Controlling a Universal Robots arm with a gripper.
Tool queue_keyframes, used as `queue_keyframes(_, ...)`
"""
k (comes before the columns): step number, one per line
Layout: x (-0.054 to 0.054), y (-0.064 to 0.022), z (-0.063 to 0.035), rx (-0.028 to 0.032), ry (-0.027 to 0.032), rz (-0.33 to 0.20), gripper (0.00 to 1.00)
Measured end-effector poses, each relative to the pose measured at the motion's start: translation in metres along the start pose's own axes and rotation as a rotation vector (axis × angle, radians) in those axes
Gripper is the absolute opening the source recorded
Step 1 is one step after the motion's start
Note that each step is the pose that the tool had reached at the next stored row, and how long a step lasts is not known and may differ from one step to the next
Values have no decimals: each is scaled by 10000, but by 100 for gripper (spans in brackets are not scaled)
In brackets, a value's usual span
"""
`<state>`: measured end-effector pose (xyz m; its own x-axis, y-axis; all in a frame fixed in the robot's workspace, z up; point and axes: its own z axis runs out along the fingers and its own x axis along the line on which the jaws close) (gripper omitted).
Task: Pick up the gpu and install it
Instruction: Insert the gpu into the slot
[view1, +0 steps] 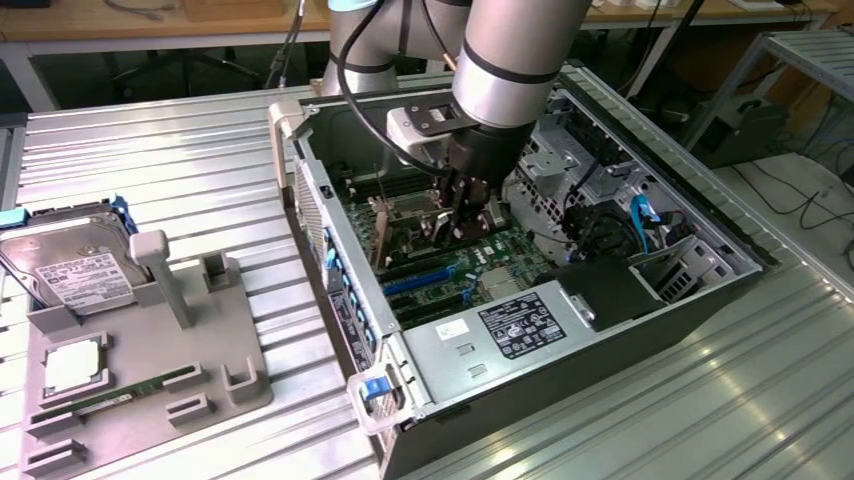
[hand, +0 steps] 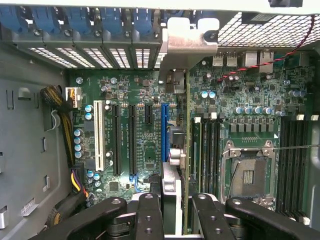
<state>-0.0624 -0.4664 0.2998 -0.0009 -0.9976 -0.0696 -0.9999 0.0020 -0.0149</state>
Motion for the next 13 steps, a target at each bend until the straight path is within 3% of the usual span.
queue_keyframes(5,0,1,1,-1,0,-18,28)
queue_keyframes(13,0,2,6,-34,-8,-485,28)
